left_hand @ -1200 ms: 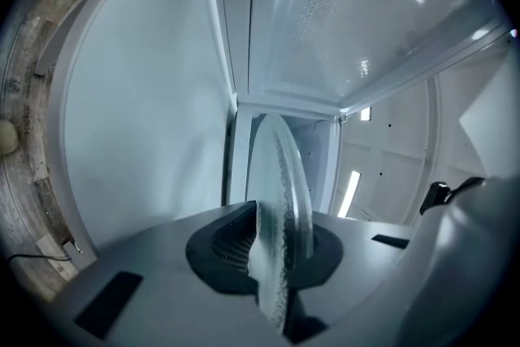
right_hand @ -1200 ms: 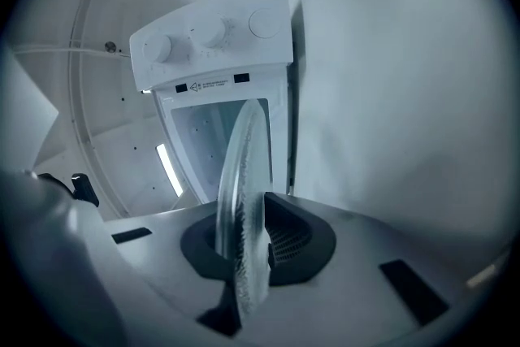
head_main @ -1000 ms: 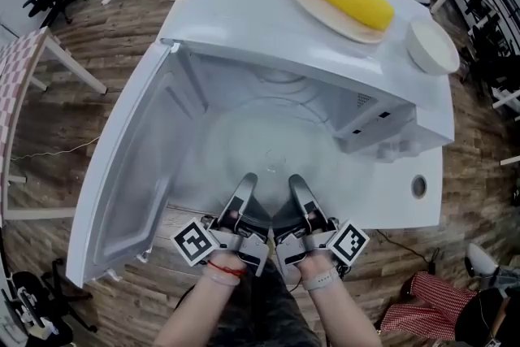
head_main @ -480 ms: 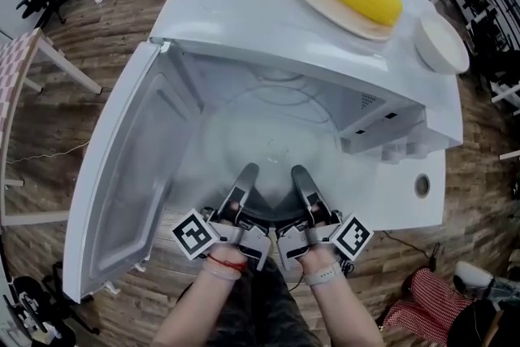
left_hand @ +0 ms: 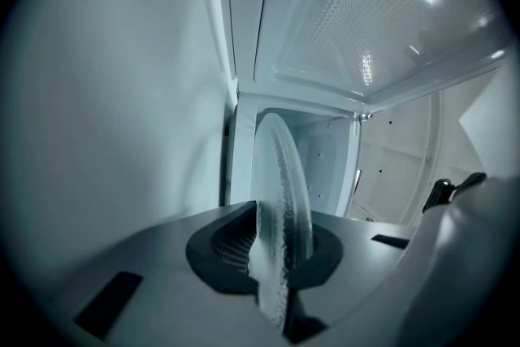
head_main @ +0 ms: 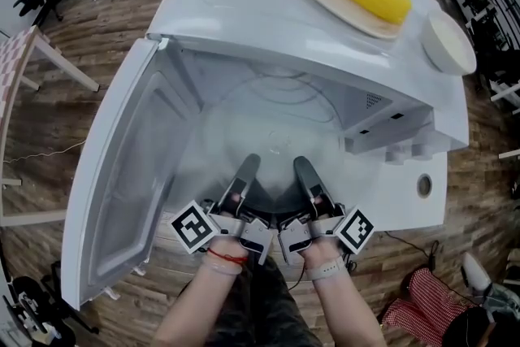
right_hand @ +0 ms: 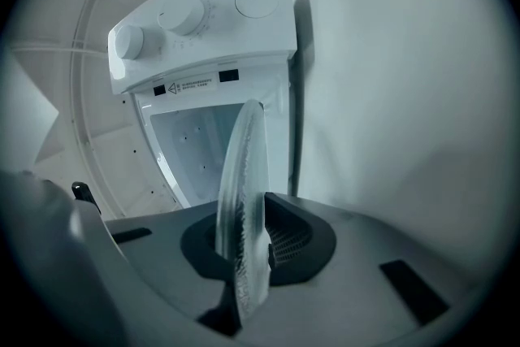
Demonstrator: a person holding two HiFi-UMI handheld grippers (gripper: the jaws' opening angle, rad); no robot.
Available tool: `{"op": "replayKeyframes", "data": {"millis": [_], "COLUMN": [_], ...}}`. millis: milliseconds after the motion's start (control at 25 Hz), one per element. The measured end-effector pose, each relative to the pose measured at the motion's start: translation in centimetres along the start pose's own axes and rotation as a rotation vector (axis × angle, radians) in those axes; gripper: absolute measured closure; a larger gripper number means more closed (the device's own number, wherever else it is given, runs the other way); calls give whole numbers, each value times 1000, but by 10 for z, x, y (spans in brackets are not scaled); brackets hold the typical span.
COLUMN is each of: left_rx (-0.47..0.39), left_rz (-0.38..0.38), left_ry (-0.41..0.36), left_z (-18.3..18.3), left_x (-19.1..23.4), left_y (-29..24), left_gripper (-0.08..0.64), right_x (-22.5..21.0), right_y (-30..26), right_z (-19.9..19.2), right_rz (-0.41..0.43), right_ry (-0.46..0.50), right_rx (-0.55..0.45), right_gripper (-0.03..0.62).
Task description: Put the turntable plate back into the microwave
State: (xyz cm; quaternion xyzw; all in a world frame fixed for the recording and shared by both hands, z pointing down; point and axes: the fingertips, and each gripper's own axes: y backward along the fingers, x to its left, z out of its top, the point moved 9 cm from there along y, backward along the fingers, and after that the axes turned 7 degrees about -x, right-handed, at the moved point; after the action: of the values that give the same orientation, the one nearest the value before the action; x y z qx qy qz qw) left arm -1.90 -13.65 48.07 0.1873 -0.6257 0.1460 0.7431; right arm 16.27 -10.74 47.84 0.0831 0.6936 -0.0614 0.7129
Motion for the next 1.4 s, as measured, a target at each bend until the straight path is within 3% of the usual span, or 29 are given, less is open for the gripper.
{"op": "replayKeyframes", "data": {"millis": [520,720,1200,1400], "left_rx": [-41,-49,-37,-9], "left_rz": [-2,-8,-13,-21], "left_ry": [34,21,-12,8], "left_z": [6,7,6,8], "left_x": [1,1,1,1], "left_y": [-16,-22,-24,-25], "left_gripper": [528,528,528,528], "right_x": [6,5,3,2], "right_y": [-5,0,2,3], "right_z": [2,-4,-4,-4], "right_rz": [-1,0,-4,9], "right_ry": [48,12,20,3], "right_rx": [-25,-5,20,9], "right_gripper": [551,551,552,552]}}
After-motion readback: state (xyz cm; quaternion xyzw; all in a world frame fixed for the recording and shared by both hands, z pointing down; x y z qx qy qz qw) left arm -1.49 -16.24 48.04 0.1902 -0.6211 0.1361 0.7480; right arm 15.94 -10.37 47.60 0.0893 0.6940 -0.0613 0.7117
